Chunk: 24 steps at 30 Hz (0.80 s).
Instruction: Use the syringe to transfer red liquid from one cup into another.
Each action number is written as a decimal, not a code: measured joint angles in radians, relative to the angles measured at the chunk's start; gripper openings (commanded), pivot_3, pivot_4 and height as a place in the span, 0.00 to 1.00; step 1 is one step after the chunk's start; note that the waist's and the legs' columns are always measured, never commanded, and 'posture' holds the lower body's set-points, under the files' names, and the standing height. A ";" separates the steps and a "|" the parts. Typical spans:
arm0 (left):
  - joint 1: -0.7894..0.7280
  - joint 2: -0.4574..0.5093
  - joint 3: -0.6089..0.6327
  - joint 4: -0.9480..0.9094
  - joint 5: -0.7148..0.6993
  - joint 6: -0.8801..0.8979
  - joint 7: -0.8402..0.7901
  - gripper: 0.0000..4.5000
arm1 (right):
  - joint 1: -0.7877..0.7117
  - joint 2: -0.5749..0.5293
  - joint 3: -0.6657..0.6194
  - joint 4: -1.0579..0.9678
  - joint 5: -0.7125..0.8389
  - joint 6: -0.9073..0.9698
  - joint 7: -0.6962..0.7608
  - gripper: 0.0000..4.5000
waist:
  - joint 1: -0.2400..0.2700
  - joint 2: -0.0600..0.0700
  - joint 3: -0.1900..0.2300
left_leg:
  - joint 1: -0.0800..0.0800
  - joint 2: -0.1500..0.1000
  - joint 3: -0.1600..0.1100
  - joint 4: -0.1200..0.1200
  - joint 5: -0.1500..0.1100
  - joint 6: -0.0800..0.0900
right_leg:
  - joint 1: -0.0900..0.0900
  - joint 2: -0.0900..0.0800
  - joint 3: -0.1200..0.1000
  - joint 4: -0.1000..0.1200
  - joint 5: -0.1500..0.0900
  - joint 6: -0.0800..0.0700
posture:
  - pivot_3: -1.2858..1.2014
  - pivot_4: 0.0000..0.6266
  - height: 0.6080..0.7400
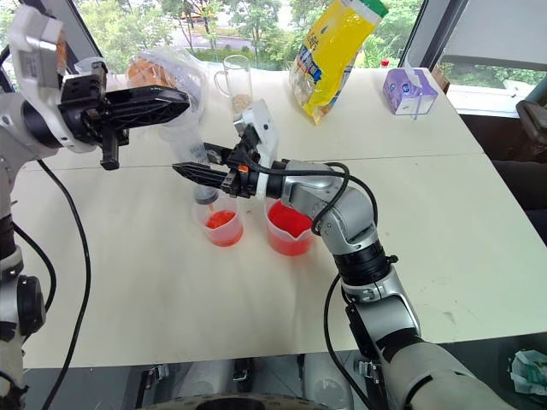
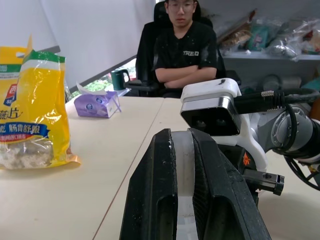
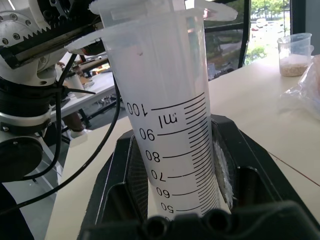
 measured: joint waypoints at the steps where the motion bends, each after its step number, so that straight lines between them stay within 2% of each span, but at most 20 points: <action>1: -0.009 -0.003 0.000 0.007 -0.002 0.001 0.004 0.29 | 0.002 0.008 -0.004 0.000 0.003 0.000 -0.003 0.31 | 0.000 0.000 0.000 | 0.000 0.000 0.000 0.000 0.000 0.000 | 0.000 0.000 0.000 0.000 0.000 0.000 | 0.52 0.24 1.00; 5: -0.022 0.002 -0.012 0.021 -0.003 0.025 -0.003 0.71 | 0.018 0.034 -0.044 0.000 0.026 -0.005 -0.023 0.31 | -0.001 0.000 0.000 | 0.000 0.000 0.000 0.000 0.000 0.000 | 0.000 0.000 0.000 0.000 0.000 0.000 | 0.52 0.24 1.00; 7: -0.018 0.005 -0.041 0.045 0.013 0.041 -0.007 0.95 | 0.021 0.048 -0.061 -0.005 0.037 -0.012 -0.024 0.31 | -0.001 0.000 0.000 | 0.000 0.000 0.000 0.000 0.000 0.000 | 0.000 0.000 0.000 0.000 0.000 0.000 | 0.52 0.24 1.00; 8: -0.014 0.005 -0.046 0.050 0.017 0.043 -0.009 0.99 | 0.021 0.052 -0.062 -0.009 0.041 -0.013 -0.024 0.31 | -0.001 0.000 0.000 | 0.000 0.000 0.000 0.000 0.000 0.000 | 0.000 0.000 0.000 0.000 0.000 0.000 | 0.52 0.24 1.00; 18: -0.022 0.032 -0.011 0.090 0.018 0.043 -0.010 0.99 | 0.038 0.052 -0.071 -0.013 0.049 -0.014 -0.029 0.31 | -0.002 0.000 0.000 | 0.000 0.000 0.000 0.000 0.000 0.000 | 0.000 0.000 0.000 0.000 0.000 0.000 | 0.52 0.24 1.00; 24: 0.001 0.034 0.007 0.077 0.009 0.039 -0.024 0.99 | -0.022 -0.017 -0.116 -0.013 0.031 0.018 -0.100 0.31 | -0.001 0.000 0.000 | 0.000 0.000 0.000 0.000 0.000 0.000 | 0.000 0.000 0.000 0.000 0.000 0.000 | 0.52 0.24 1.00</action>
